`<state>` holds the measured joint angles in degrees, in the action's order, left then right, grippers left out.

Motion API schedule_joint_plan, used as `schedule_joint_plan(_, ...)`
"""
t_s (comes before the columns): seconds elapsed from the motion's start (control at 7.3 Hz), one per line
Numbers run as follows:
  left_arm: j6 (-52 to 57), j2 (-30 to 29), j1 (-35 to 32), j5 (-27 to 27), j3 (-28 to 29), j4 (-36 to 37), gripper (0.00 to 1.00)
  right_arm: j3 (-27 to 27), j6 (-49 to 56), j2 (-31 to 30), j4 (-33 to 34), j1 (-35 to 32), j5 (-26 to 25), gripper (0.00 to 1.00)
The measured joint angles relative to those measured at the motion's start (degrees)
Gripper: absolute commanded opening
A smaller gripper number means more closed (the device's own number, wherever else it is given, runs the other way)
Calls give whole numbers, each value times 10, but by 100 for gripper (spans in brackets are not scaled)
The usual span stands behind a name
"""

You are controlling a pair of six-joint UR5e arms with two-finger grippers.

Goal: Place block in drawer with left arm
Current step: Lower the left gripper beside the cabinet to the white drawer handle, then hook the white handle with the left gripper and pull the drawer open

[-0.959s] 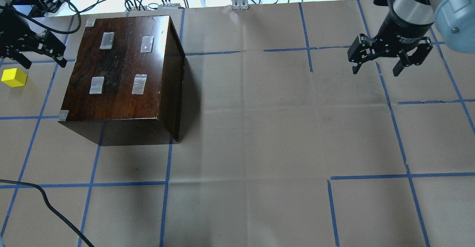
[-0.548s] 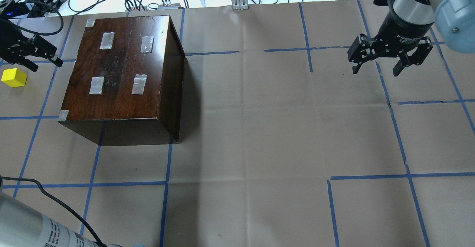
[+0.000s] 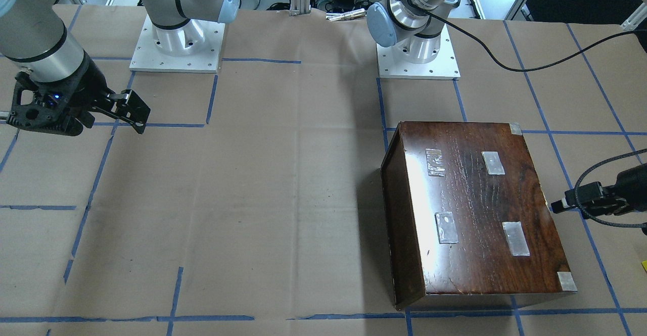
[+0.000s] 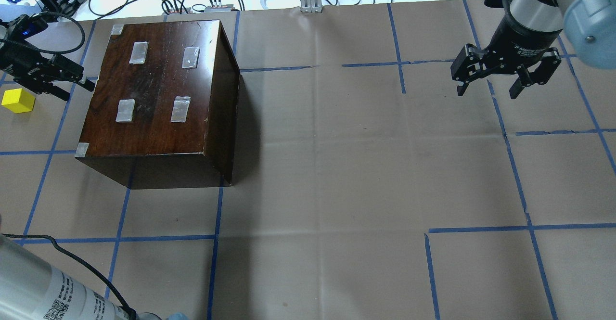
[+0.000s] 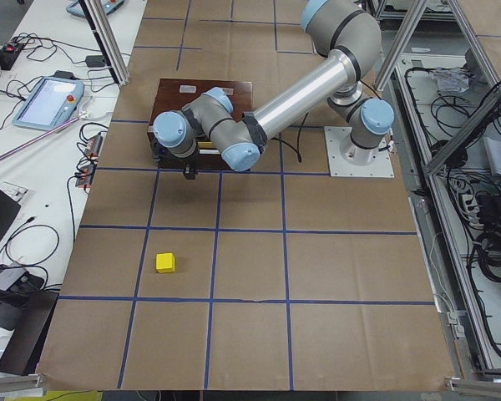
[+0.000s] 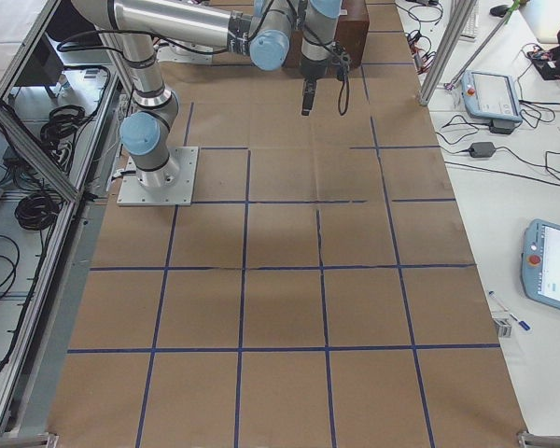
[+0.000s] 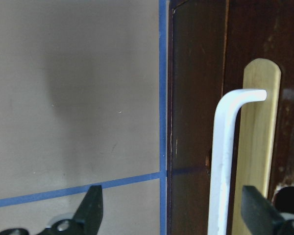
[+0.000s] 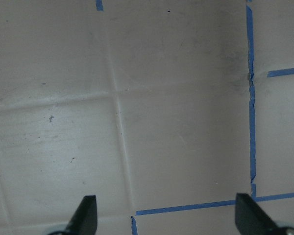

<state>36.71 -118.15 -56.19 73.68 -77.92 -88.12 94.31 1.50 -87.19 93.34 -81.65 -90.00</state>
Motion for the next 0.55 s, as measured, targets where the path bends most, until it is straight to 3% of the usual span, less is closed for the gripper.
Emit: schedule_joint_plan(0.55, -2, -2, 0, -3, -17, -1, 99, 0, 0, 0, 0, 0, 0, 100)
